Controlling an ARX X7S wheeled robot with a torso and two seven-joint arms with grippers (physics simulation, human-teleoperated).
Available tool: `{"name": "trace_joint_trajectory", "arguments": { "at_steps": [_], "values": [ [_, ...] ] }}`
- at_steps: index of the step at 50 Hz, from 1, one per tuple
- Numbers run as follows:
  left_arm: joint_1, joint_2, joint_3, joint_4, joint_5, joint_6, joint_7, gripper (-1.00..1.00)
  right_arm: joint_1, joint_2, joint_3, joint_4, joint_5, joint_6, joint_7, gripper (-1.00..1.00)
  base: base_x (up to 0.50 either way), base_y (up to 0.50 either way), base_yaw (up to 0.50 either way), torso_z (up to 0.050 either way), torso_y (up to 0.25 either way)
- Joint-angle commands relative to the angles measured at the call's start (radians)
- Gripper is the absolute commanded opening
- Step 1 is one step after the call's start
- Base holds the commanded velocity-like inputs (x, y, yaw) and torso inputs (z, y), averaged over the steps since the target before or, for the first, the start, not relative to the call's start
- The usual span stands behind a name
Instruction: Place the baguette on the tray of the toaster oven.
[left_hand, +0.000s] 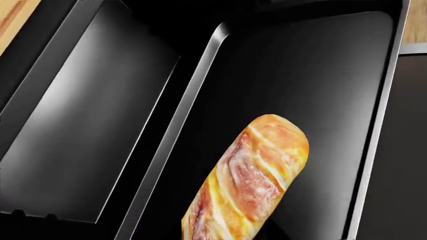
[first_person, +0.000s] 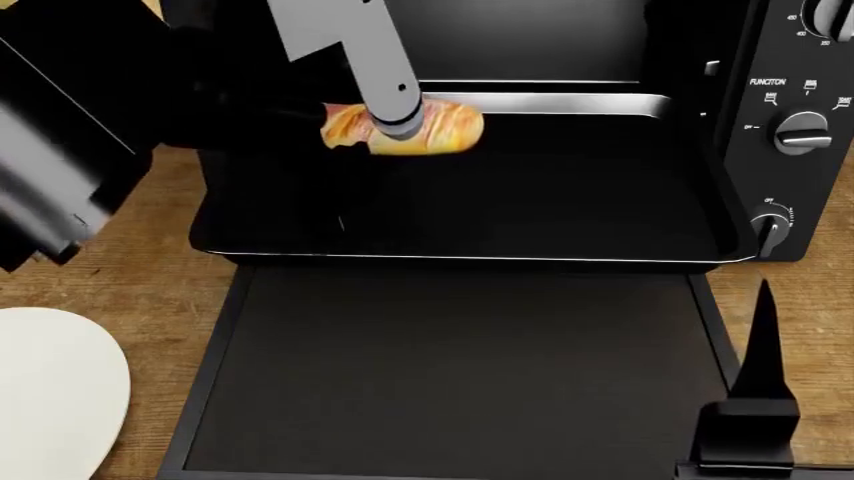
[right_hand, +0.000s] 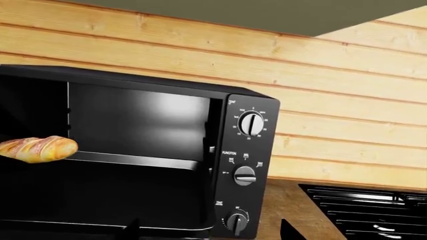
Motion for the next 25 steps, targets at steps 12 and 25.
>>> {"name": "trace_joint_trajectory", "arguments": {
  "at_steps": [12,25],
  "values": [
    [0.001,0.099,0.051,-0.207,0.014,0.126,-0.019,-1.00,-0.058,-0.032,0.041,-0.013,-0.044,0.011,-0.056,1.00,0.00,0.00,0.00,0.000,0.001],
    [0.016,0.075,0.067,-0.142,-0.005,0.088,-0.016,-1.00,-0.054,-0.022,0.030,-0.009,-0.035,0.004,-0.047,1.00,0.00,0.00,0.00,0.000,0.000]
  ]
}}
